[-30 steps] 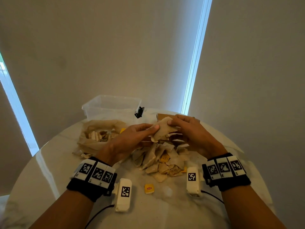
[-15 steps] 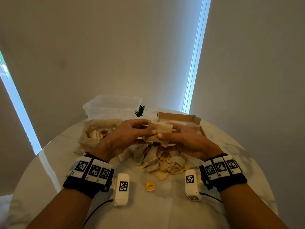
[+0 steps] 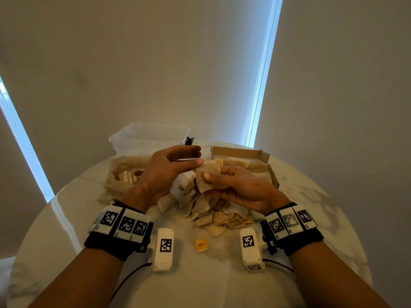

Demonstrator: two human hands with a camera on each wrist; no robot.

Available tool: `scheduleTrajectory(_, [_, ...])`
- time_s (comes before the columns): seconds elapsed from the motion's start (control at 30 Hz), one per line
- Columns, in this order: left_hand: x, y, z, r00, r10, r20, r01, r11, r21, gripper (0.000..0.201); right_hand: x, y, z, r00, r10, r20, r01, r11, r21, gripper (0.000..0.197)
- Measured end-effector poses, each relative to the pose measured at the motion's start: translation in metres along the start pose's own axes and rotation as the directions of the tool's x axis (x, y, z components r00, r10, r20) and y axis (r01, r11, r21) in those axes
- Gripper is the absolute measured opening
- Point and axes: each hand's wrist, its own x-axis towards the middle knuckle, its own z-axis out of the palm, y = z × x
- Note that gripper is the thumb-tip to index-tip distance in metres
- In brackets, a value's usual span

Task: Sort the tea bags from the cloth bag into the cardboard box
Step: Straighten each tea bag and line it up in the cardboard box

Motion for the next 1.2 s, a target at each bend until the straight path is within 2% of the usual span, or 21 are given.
scheduleTrajectory(0.07, [0.002,-0.002,0.0,0.998,-0.014,-0.068,0.011,0.999,-0.041,0.035,-0.001,-0.002,0.001,0.999,0.0,-0.035,0.002,0.999,0.052,0.037])
scheduleTrajectory(0.13, [0.004,-0.002,0.0,0.992,-0.096,-0.079,0.091,0.994,-0.068,0.04,0.0,-0.004,0.001,0.996,0.008,-0.084,0.001,0.994,0.11,0.036])
scheduleTrajectory(0.23, [0.006,-0.004,-0.005,0.975,-0.222,0.019,0.222,0.975,-0.03,0.055,0.0,-0.008,-0.003,0.987,0.049,-0.151,-0.013,0.973,0.231,0.037])
scheduleTrajectory(0.3, [0.005,-0.004,-0.005,0.96,-0.263,0.095,0.265,0.964,-0.009,0.05,-0.001,-0.01,-0.005,0.985,0.069,-0.157,-0.031,0.973,0.228,0.039])
scheduleTrajectory(0.4, [0.003,-0.002,-0.003,0.954,-0.26,0.149,0.262,0.965,0.01,0.038,-0.001,-0.011,-0.005,0.986,0.057,-0.158,-0.026,0.981,0.191,0.047])
scheduleTrajectory(0.5, [0.003,-0.003,-0.002,0.969,-0.219,0.117,0.217,0.976,0.025,0.03,0.002,-0.011,-0.006,0.986,0.024,-0.167,0.003,0.987,0.161,0.071])
scheduleTrajectory(0.57, [0.003,-0.004,-0.001,0.973,-0.211,0.091,0.208,0.977,0.043,0.024,0.003,-0.011,-0.006,0.985,-0.012,-0.171,0.031,0.993,0.112,0.075])
scheduleTrajectory(0.67, [0.003,-0.005,0.002,0.977,-0.208,0.053,0.207,0.978,0.024,0.021,0.002,-0.01,-0.005,0.987,-0.067,-0.143,0.071,0.997,0.019,0.065])
scheduleTrajectory(0.83, [0.001,-0.005,0.007,0.977,-0.214,0.002,0.214,0.976,-0.025,0.02,0.004,-0.006,-0.005,0.984,-0.1,-0.147,0.086,0.991,-0.098,0.037])
scheduleTrajectory(1.07, [-0.001,-0.005,0.009,0.968,-0.241,0.078,0.244,0.969,-0.041,0.039,0.006,-0.004,-0.008,0.978,-0.051,-0.2,0.056,0.998,0.016,0.039])
scheduleTrajectory(1.2, [-0.002,-0.004,0.009,0.968,-0.231,0.1,0.242,0.963,-0.118,0.038,0.006,-0.007,-0.01,0.976,-0.008,-0.217,0.014,1.0,0.027,0.038])
